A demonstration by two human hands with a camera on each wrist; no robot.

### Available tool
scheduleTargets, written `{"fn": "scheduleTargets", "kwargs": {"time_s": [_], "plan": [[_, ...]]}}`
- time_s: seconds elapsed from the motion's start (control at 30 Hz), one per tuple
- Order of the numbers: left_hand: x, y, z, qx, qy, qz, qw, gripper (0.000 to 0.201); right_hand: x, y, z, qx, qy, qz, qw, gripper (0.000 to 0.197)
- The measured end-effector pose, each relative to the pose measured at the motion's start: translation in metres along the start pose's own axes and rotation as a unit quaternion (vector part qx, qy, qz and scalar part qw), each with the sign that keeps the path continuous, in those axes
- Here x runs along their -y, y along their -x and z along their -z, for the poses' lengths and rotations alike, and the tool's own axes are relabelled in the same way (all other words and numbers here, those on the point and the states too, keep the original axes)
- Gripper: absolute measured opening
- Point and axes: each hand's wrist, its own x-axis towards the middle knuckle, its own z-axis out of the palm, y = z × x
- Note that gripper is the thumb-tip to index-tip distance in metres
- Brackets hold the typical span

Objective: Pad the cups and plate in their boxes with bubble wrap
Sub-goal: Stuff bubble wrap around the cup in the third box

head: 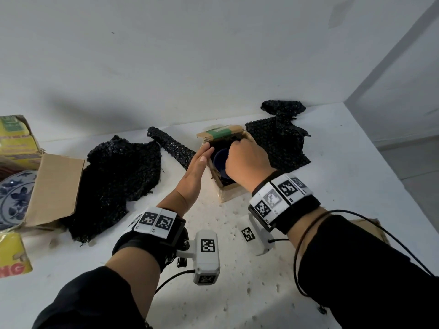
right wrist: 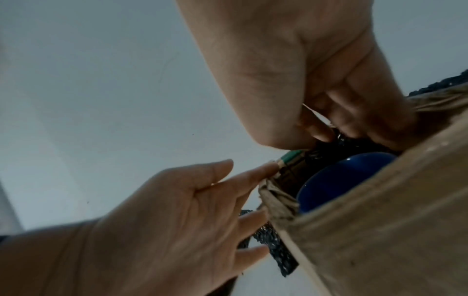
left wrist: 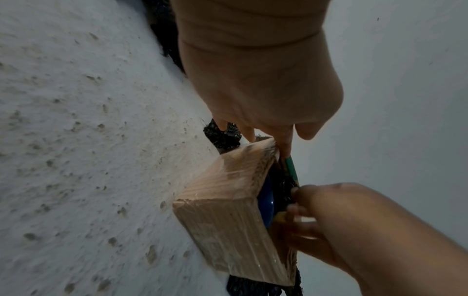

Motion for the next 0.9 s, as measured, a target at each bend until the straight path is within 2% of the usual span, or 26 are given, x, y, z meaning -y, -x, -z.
{"fn": "scheduleTargets", "kwargs": {"time_s": [0.07, 0.17, 0.3, 0.37, 0.47, 0.57, 0.63, 0.7, 0.77, 0.9], "plan": [[0.001, 0.002, -0.001, -0.006, 0.001, -0.002, 1.0, 0.044, -0.006, 0.001, -0.013, 0.05, -0.026, 0.046, 0.997, 0.055], [0.004, -0.002, 0.001, -0.002, 0.012, 0.002, 1.0, 0.044, -0.019, -0.005, -0.028, 0.108, -0.055, 0.073, 0.99, 0.064], [0.005, -0.012, 0.002, -0.01, 0.043, 0.087, 0.995, 0.034, -0.019, -0.018, -0.027, 0.117, -0.154, 0.027, 0.981, 0.058], [0.007, -0.007, 0.0, 0.003, 0.076, 0.069, 0.995, 0.035, -0.013, -0.027, -0.025, 0.116, -0.153, 0.007, 0.981, 0.052], [0.004, 0.002, -0.003, 0.004, 0.097, 0.041, 0.994, 0.054, -0.006, -0.04, -0.022, 0.137, -0.132, -0.012, 0.982, 0.054], [0.001, 0.001, -0.007, -0.013, 0.104, 0.057, 0.993, 0.051, -0.005, -0.045, -0.013, 0.17, -0.119, 0.013, 0.978, 0.051], [0.001, 0.001, -0.009, -0.019, 0.101, 0.056, 0.993, 0.05, -0.007, -0.042, -0.008, 0.136, -0.06, 0.068, 0.987, 0.045], [0.002, 0.001, -0.008, -0.023, 0.095, 0.054, 0.994, 0.05, -0.007, -0.034, -0.006, 0.027, 0.009, 0.111, 0.993, 0.039], [0.0, 0.002, -0.008, -0.026, 0.087, 0.06, 0.994, 0.052, -0.012, -0.032, -0.014, -0.04, 0.009, 0.124, 0.991, 0.037], [-0.006, 0.001, -0.012, -0.041, 0.09, 0.067, 0.993, 0.051, -0.03, -0.031, -0.036, -0.027, -0.017, 0.152, 0.988, 0.045]]}}
